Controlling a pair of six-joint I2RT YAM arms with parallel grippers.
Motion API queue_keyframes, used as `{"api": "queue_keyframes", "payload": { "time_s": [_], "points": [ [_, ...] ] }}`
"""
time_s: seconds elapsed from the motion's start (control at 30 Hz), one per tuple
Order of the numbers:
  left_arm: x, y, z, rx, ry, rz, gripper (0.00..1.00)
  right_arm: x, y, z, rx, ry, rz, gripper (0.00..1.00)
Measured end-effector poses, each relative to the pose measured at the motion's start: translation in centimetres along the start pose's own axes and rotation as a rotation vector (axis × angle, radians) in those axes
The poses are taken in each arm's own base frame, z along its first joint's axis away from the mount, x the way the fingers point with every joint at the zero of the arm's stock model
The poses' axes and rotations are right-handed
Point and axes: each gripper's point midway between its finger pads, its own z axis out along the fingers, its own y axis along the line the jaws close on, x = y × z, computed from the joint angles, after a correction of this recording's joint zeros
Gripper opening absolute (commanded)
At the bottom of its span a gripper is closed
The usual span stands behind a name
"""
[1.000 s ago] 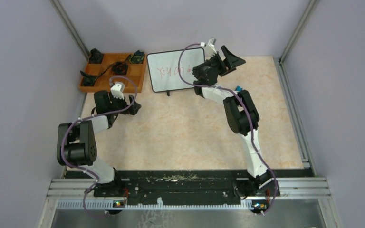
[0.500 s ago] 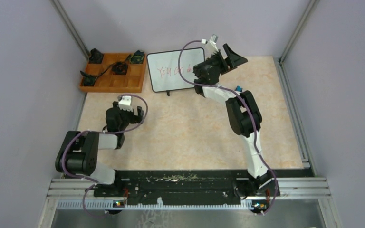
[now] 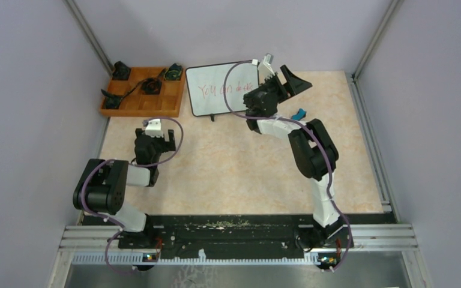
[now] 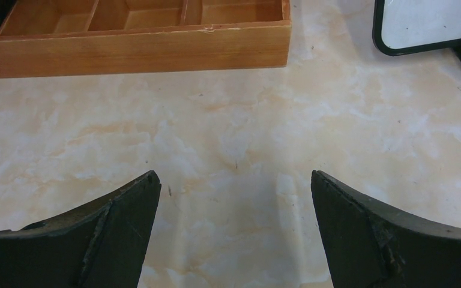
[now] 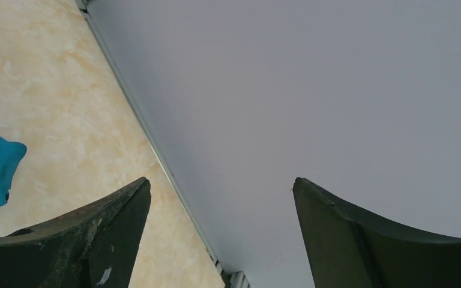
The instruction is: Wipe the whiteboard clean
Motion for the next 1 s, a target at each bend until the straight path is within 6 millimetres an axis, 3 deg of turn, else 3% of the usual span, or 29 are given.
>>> {"api": "queue_keyframes", "payload": {
  "time_s": [0.3, 0.67, 1.0],
  "points": [
    [-0.1, 0.2, 0.1, -0.013, -0.003, -0.004, 1.00, 1.3, -0.1, -0.4, -0.006, -0.009, 0.019, 0.88],
    [-0.2, 0.2, 0.1, -0.015, -0.004, -0.008, 1.00, 1.4, 1.1, -2.7, -0.038, -0.058, 0.037, 0.88],
    [-0.3, 0.2, 0.1, -0.015, -0.008, -0.008, 1.00, 1.5, 1.2, -2.4, -0.035, -0.050, 0.079, 0.86]
  ]
}}
